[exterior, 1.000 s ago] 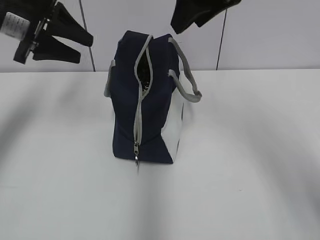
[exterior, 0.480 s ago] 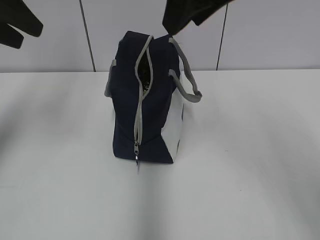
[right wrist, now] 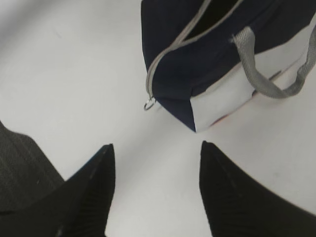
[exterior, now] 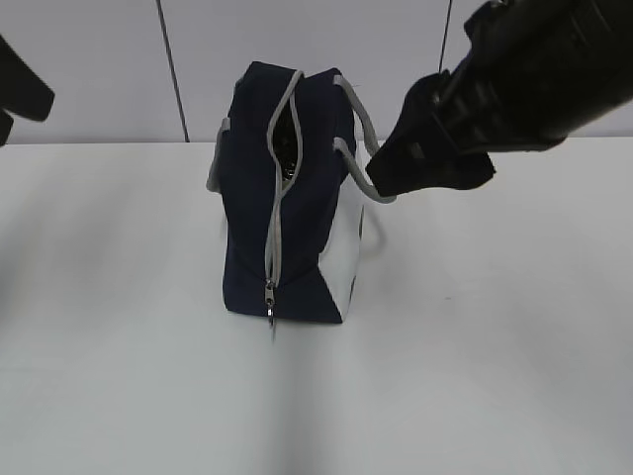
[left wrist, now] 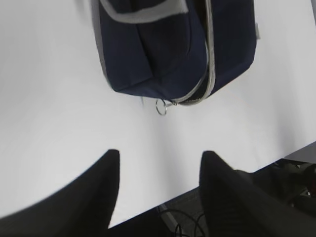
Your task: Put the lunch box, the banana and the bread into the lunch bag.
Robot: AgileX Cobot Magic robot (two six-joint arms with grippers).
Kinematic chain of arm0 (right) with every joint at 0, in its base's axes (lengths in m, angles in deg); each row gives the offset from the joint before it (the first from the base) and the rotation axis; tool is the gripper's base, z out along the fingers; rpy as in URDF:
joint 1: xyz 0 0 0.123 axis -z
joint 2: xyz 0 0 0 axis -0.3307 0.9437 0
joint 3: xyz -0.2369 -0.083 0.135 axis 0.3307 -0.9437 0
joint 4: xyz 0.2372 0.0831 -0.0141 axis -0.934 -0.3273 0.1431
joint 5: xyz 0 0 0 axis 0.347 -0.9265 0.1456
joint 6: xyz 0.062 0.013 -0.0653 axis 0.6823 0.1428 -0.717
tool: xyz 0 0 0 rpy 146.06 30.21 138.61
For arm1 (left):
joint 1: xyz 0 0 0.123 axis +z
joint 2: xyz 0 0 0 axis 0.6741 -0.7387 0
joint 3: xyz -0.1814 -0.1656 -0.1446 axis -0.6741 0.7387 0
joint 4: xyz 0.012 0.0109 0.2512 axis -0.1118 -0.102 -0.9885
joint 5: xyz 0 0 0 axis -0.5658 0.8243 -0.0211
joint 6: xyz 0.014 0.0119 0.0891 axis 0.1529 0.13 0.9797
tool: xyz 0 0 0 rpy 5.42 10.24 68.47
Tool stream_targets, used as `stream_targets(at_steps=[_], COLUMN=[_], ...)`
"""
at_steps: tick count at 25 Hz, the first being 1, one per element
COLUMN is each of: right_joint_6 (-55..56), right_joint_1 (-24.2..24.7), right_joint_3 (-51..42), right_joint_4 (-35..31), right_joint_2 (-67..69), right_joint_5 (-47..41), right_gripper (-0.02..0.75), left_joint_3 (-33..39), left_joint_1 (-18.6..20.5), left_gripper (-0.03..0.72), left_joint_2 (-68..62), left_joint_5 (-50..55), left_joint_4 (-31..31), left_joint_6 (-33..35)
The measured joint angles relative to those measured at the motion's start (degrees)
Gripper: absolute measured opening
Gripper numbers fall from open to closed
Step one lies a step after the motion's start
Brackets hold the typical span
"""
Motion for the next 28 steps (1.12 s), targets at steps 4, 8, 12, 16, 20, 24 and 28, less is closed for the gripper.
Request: stream_targets(at_steps=[4, 8, 12, 16, 20, 24, 28], right_joint_6=[-8.6, -20.0, -34.7, -48.7, -58.7, -65.1, -67.9], right_joint_1=[0.0, 0.0, 0.0, 0.0, 0.0, 0.0, 0.0], right_joint_3=[-11.4, -20.6, -28.0, -31.1, -31.1, -31.1, -31.1], right_joint_4=[-6.9, -17.7, -32.2, -47.4, -58.2, -60.0, -60.1], right_joint_2=[-5.9, -7.2, -7.2, -7.2, -7.2, -7.2, -7.2], right_joint_5=[14.9, 24.6, 32.9, 37.3, 37.7, 31.8, 28.2], right_gripper=[0.405, 0.405, 0.405, 0.405, 0.405, 0.405, 0.405], left_joint_3=[5.9, 9.5, 12.0, 14.4, 16.0, 16.7, 16.7], left_joint_1=[0.0, 0.0, 0.0, 0.0, 0.0, 0.0, 0.0], left_gripper=[0.376, 0.376, 0.376, 0.376, 0.376, 0.376, 0.375], left_joint_2=[3.4, 6.3, 8.9, 10.7, 11.0, 11.2, 11.2], left_joint_5=[-0.1, -0.5, -1.4, -2.8, -3.5, -3.6, -3.6], left_joint_4=[0.1, 0.3, 0.6, 1.4, 2.0, 2.1, 2.1], left_joint_6=[0.0, -0.1, -0.1, -0.1, -0.1, -0.1, -0.1])
